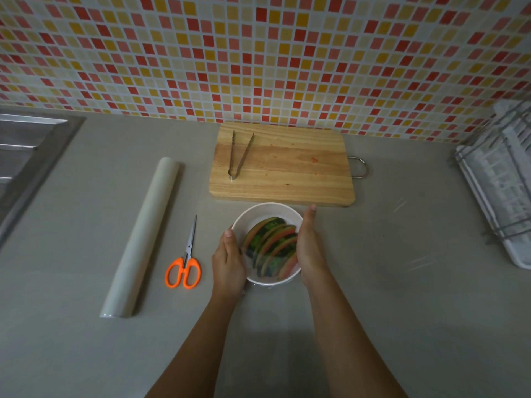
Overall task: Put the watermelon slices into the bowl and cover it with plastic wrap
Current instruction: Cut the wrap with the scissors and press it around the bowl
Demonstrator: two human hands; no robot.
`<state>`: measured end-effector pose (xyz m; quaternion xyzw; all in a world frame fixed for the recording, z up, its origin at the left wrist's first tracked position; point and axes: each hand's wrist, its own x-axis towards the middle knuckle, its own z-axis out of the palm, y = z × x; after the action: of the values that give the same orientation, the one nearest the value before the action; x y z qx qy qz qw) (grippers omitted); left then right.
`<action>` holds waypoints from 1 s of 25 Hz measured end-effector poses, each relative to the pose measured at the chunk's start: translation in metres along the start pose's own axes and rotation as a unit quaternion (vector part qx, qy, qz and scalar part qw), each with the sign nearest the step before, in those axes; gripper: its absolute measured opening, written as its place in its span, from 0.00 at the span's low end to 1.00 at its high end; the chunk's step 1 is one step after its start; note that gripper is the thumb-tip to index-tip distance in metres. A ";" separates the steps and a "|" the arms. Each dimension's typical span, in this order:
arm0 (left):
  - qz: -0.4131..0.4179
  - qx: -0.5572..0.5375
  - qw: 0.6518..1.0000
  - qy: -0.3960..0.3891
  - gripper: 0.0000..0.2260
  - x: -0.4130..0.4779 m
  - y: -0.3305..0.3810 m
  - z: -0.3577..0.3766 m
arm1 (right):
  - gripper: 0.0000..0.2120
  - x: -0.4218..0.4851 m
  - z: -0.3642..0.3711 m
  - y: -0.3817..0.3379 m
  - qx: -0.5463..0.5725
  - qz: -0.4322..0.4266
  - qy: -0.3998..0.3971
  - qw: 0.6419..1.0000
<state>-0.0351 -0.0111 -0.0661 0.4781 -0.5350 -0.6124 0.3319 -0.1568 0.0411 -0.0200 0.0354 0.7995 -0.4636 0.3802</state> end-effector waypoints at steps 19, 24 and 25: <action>-0.029 0.141 0.989 -0.036 0.35 0.002 0.036 -0.016 | 0.35 0.007 -0.041 -0.010 -0.176 -0.229 0.043 0.956; 0.079 0.161 0.984 -0.003 0.26 -0.036 0.038 -0.011 | 0.40 0.007 -0.045 -0.012 -0.157 -0.204 -0.127 0.958; 0.076 0.170 0.982 -0.028 0.28 -0.029 0.038 -0.008 | 0.40 0.006 -0.048 -0.007 -0.152 -0.206 -0.117 0.960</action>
<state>-0.0223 0.0055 -0.0223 0.4683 -0.6754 -0.4984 0.2759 -0.1915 0.0717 -0.0052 -0.2429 0.8004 -0.4064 0.3677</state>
